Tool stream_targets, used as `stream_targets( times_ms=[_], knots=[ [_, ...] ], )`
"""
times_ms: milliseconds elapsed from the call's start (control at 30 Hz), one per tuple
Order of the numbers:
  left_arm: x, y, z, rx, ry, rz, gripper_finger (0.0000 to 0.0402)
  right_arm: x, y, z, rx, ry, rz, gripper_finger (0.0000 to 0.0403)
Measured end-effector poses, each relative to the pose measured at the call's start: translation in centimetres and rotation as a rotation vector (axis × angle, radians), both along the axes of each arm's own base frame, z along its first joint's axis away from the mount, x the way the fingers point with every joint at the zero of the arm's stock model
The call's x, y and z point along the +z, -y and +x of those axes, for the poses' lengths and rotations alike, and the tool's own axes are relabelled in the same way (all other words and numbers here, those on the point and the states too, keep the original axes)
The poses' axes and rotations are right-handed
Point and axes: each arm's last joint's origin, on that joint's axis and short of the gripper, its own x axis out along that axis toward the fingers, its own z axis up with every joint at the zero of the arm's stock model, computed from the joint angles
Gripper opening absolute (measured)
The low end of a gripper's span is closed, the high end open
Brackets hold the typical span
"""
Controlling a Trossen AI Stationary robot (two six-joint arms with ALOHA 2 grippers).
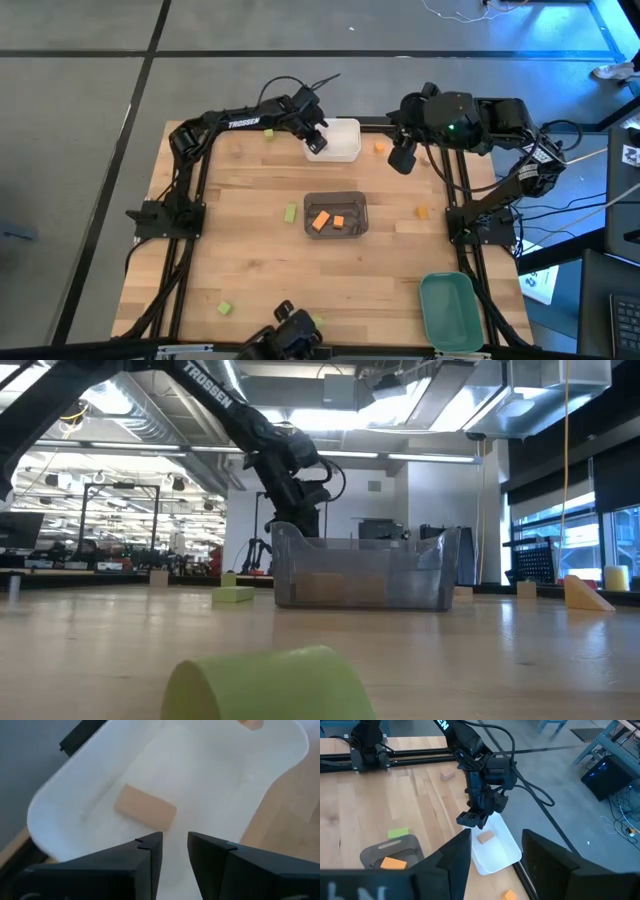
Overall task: Sort & place blocks by color
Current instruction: Put the orange block into the black bin
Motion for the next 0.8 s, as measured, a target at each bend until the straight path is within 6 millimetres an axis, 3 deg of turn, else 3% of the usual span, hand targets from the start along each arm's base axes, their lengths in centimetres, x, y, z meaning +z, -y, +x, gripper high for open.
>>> stream_targets(
  times_ms=[133,433,633,800],
  knots=[
    [2.2,0.4,-1.5,0.037,-0.033,-0.001,0.0081,0.0,-0.1,0.0,0.021,0.011,0.04,0.0175],
    [7.8,2.1,-7.0,0.178,-0.127,-0.061,0.0081,0.0,-0.6,0.3,0.172,0.023,0.145,0.0175],
    [9.1,4.6,-9.8,0.225,-0.227,-0.265,0.0081,-0.1,-0.8,0.4,0.227,0.024,0.187,0.0175],
    [9.2,6.7,-9.6,0.196,-0.34,-0.265,0.008,-0.2,-1.0,0.7,0.283,0.026,0.229,0.0175]
  ],
)
